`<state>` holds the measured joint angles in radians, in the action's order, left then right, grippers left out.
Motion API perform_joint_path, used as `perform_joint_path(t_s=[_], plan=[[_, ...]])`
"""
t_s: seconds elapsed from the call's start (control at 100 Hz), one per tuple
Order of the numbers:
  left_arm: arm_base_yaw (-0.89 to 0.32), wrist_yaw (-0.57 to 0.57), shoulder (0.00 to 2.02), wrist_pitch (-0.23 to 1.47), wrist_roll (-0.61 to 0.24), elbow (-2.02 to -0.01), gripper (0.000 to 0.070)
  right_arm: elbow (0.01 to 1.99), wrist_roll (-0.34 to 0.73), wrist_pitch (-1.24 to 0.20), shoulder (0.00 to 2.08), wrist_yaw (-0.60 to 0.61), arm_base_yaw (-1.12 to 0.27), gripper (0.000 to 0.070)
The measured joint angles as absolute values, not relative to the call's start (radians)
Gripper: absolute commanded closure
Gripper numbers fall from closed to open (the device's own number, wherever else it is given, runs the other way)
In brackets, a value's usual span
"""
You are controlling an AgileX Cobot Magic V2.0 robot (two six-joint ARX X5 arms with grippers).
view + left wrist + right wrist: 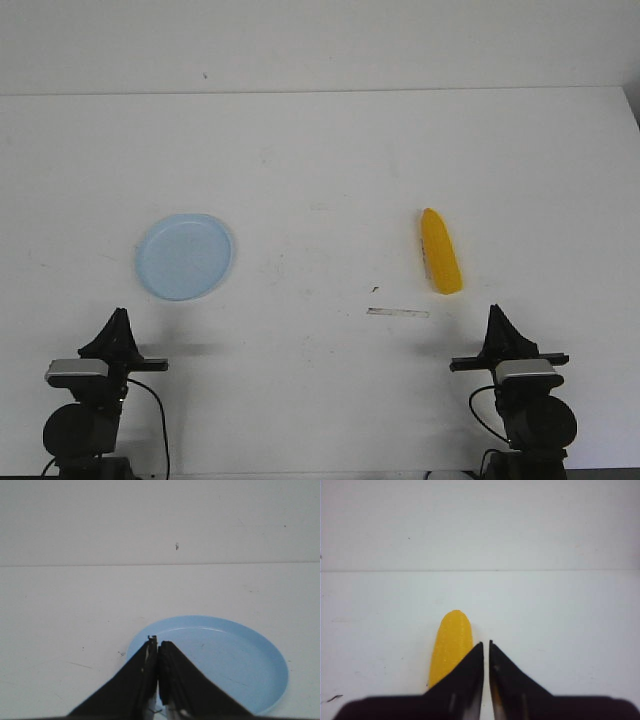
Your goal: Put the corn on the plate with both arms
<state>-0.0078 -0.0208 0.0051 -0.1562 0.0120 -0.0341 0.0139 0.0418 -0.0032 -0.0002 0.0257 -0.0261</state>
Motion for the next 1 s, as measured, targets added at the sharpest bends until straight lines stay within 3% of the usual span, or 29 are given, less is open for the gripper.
perform_joint_path(t_s=[0.23,0.34,0.58,1.0], plan=[[-0.008,-0.071,0.005,-0.300,-0.002,-0.036,0.0699,0.014,0.042,-0.003,0.000,0.026,-0.026,0.0683],[-0.008,-0.133,0.006,-0.294,-0.026,-0.052,0.0699,0.014,0.042,-0.003,0.000,0.026,-0.026,0.0683],[-0.008,-0.137,0.037,-0.304,-0.041,-0.183,0.0699,0.014,0.042,-0.003,0.000,0.026,-0.026,0.0683],[-0.008,-0.137,0.398,-0.262,-0.044,-0.488,0.0699,0.014,0.042,-0.003,0.000,0.026,-0.026,0.0683]])
